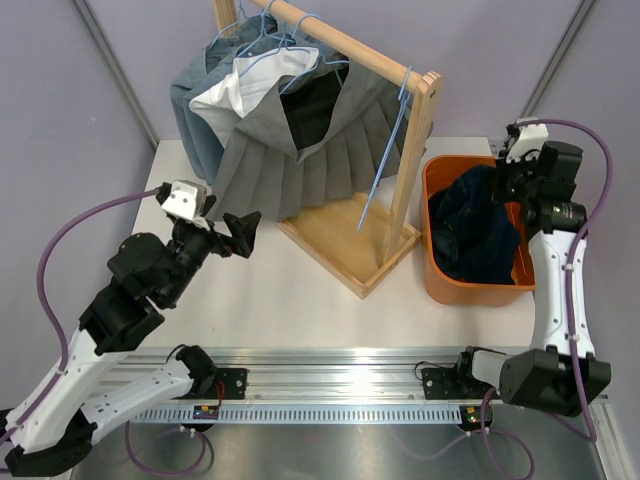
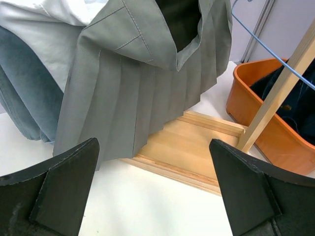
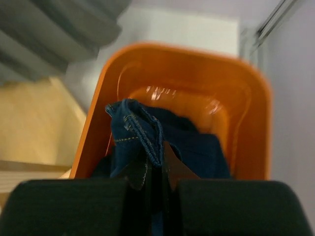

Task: Remove the skirt from the hanger
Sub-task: Place the skirt in the bin, then pick up the hanger from the clothesline.

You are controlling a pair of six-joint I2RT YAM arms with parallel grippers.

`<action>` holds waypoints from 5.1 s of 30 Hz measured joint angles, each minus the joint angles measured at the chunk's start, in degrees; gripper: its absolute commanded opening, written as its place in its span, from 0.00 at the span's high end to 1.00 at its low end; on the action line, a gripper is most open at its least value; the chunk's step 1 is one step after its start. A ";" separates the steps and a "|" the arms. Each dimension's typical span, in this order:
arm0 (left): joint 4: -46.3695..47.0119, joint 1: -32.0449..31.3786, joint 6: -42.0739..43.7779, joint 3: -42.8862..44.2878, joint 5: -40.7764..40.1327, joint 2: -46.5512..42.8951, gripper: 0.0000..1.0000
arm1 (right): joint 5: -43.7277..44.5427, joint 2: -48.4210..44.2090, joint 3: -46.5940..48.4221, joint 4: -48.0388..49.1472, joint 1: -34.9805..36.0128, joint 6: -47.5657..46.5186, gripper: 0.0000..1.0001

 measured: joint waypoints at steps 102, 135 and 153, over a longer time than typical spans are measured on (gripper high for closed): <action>14.84 30.88 13.38 29.51 49.96 51.17 1.00 | -49.83 4.11 2.67 -35.85 -7.41 -33.22 0.06; 19.06 26.99 -3.26 37.11 54.42 54.42 1.00 | -50.84 4.11 2.64 -35.65 -7.41 -31.10 0.06; 9.68 27.02 1.18 19.71 53.46 40.11 1.00 | -58.64 -3.39 7.82 -40.98 -7.30 -38.27 0.05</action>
